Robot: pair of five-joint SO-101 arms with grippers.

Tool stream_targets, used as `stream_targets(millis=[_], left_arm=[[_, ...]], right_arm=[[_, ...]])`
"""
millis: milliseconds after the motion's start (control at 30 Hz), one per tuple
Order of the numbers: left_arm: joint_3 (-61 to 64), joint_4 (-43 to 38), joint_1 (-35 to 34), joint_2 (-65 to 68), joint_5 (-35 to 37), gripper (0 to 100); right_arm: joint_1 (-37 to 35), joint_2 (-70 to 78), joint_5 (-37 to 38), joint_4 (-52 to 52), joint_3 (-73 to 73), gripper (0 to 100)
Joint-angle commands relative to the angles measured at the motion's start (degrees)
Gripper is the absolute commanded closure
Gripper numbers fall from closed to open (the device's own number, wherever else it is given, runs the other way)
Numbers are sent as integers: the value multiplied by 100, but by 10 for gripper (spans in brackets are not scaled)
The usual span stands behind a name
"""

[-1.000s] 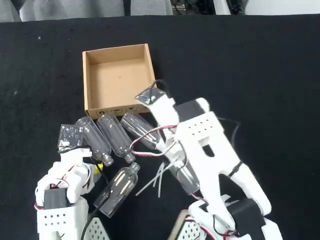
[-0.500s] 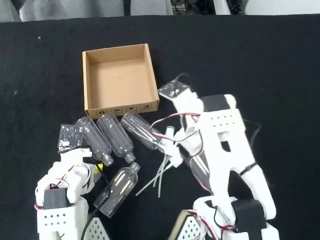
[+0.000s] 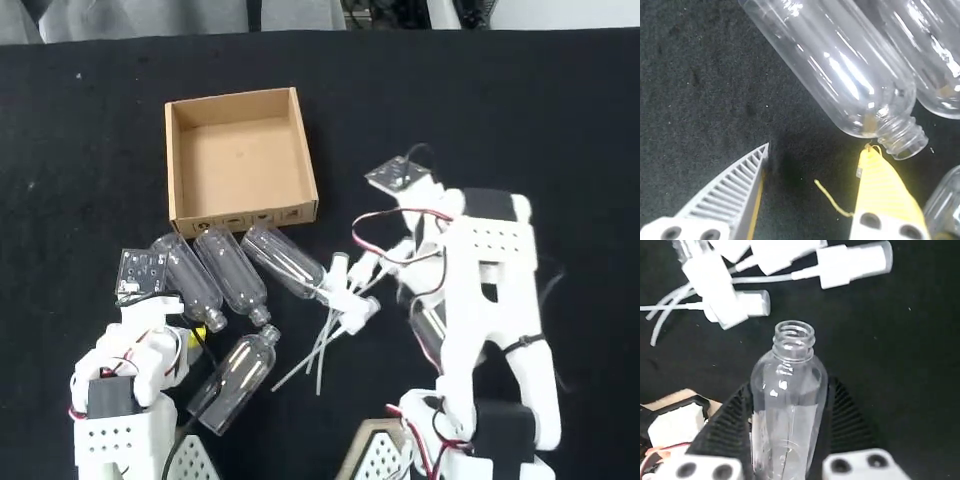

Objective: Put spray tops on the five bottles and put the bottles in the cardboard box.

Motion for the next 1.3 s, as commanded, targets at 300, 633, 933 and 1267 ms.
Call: stream_targets(millis=[300,633,933,1267], left_arm=[[127,18,-31,-79,-35,733],[127,18,-31,-79,-35,733],[127,18,-31,-79,-35,733],[127,18,-31,-79,-35,733]], right_arm=[[387,-22,176,-1336,655,987],[378,13,176,-1978,1191,985],[378,13,158,-2312,1587,982],[378,13,-325,-2277,1596,843]])
